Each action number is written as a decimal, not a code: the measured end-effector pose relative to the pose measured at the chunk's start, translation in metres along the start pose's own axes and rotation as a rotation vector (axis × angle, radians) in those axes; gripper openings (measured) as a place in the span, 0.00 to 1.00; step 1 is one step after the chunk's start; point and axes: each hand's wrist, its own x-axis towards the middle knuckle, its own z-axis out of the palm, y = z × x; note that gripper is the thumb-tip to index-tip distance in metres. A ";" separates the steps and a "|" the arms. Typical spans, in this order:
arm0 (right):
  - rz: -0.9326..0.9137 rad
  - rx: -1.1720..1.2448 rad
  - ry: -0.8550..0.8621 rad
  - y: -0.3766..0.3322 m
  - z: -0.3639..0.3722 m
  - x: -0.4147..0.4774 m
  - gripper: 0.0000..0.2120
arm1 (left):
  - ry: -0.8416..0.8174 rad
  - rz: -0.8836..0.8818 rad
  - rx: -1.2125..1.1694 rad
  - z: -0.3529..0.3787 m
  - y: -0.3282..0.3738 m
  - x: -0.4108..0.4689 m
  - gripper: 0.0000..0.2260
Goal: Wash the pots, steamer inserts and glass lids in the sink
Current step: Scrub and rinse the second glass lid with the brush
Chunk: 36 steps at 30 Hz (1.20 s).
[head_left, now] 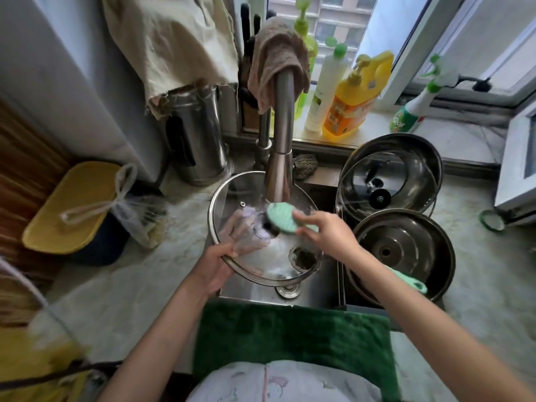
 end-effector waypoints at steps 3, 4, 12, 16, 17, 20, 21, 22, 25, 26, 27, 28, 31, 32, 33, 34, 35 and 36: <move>0.161 0.099 0.199 -0.013 0.012 0.025 0.17 | -0.006 -0.033 0.016 0.003 -0.001 0.000 0.39; 0.124 0.189 0.176 -0.024 0.020 0.027 0.17 | -0.001 -0.050 0.031 0.005 -0.002 0.000 0.37; 0.009 0.092 -0.086 -0.019 0.005 0.005 0.19 | -0.013 -0.010 -0.054 -0.005 0.003 -0.012 0.43; -0.002 0.180 0.070 -0.046 0.017 0.024 0.15 | -0.019 -0.049 -0.011 0.003 0.003 -0.010 0.42; -0.088 0.182 -0.037 -0.055 0.022 0.022 0.14 | -0.017 -0.051 0.000 0.004 0.001 -0.009 0.38; -0.221 0.105 -0.350 -0.061 0.017 -0.005 0.15 | 0.088 -0.038 -0.013 0.003 0.000 -0.010 0.32; -0.210 0.080 -0.416 -0.050 0.011 -0.009 0.17 | 0.104 -0.007 -0.041 0.001 0.001 -0.010 0.33; -0.187 0.054 -0.466 -0.039 0.004 -0.011 0.18 | 0.110 0.026 -0.077 -0.003 0.001 -0.011 0.34; -0.115 -0.064 -0.527 -0.010 -0.013 0.002 0.20 | 0.148 0.067 -0.090 -0.012 0.006 -0.013 0.33; -0.104 -0.104 -0.488 -0.001 -0.014 0.011 0.20 | 0.153 0.061 -0.050 -0.012 0.006 -0.013 0.32; -0.102 -0.158 -0.414 0.004 -0.013 0.023 0.19 | 0.149 0.051 -0.005 -0.014 0.009 -0.014 0.33; -0.087 -0.229 -0.309 0.011 -0.011 0.034 0.17 | 0.130 0.035 0.032 -0.014 0.010 -0.013 0.35; -0.016 -0.288 -0.088 0.023 0.005 0.056 0.17 | 0.121 -0.026 0.107 -0.014 0.009 -0.010 0.36; -0.003 -0.273 -0.074 0.022 0.010 0.058 0.17 | 0.135 -0.021 0.116 -0.015 0.008 -0.008 0.34; 0.012 -0.273 -0.062 0.019 0.014 0.056 0.17 | 0.152 -0.009 0.120 -0.014 0.007 -0.007 0.33; 0.032 -0.298 -0.046 0.018 0.018 0.051 0.18 | 0.176 0.008 0.121 -0.014 0.008 -0.006 0.31; 0.053 -0.340 -0.033 0.016 0.021 0.042 0.18 | 0.199 0.027 0.117 -0.015 0.008 -0.004 0.30; 0.073 -0.376 -0.047 0.016 0.024 0.032 0.18 | 0.224 0.050 0.111 -0.013 0.008 -0.002 0.29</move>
